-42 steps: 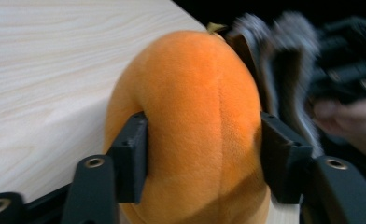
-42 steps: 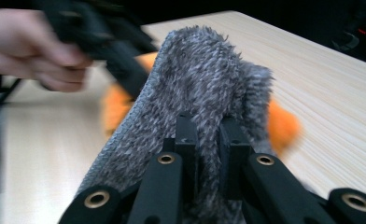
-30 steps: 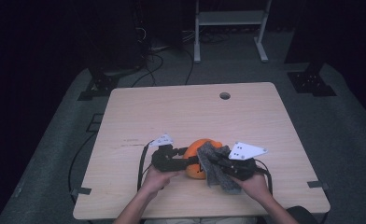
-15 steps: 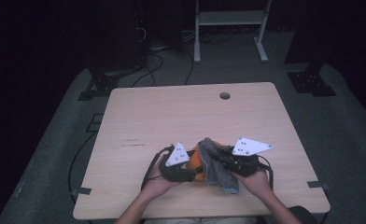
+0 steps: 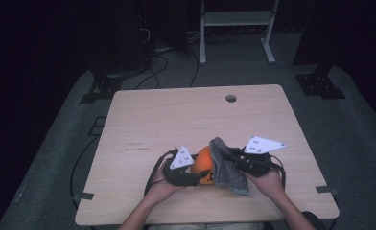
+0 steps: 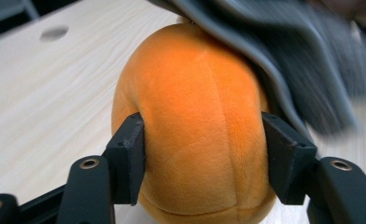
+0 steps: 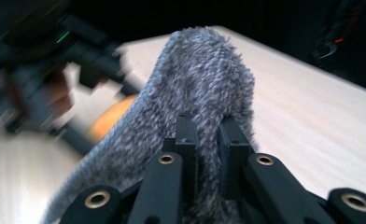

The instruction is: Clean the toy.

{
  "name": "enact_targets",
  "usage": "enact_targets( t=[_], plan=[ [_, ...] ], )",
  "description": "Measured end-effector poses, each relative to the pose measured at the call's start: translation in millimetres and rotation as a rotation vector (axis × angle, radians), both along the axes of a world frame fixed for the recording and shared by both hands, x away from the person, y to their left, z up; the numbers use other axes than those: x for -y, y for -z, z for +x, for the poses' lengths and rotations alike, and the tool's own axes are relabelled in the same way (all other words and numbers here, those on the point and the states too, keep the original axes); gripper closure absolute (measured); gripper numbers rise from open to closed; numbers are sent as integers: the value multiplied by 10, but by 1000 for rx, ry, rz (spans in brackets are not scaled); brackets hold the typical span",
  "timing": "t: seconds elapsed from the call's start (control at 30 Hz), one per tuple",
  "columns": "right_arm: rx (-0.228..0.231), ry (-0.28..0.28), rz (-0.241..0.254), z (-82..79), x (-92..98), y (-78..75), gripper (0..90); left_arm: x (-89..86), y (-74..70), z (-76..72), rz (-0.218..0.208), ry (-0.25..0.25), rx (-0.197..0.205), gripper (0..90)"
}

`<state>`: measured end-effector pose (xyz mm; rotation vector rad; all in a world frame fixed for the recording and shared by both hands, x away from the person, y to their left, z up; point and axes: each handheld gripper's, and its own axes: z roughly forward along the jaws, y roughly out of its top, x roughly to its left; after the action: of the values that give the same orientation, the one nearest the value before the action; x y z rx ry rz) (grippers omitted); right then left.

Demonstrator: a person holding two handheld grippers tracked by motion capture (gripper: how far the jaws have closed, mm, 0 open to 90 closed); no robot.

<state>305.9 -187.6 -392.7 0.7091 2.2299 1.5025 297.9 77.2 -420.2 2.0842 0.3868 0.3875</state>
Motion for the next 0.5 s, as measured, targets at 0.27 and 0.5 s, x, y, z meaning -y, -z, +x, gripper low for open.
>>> enact_targets(
  t=[0.27, 0.5],
  plan=[
    [-95, -38, -31, 58, 76, 79, 803, -129, 7, 174, -95, -65, -143, 189],
    [-106, -114, -33, -71, -65, 36, 804, -129, 21, 157, -109, -12, -166, 404]
  ],
)
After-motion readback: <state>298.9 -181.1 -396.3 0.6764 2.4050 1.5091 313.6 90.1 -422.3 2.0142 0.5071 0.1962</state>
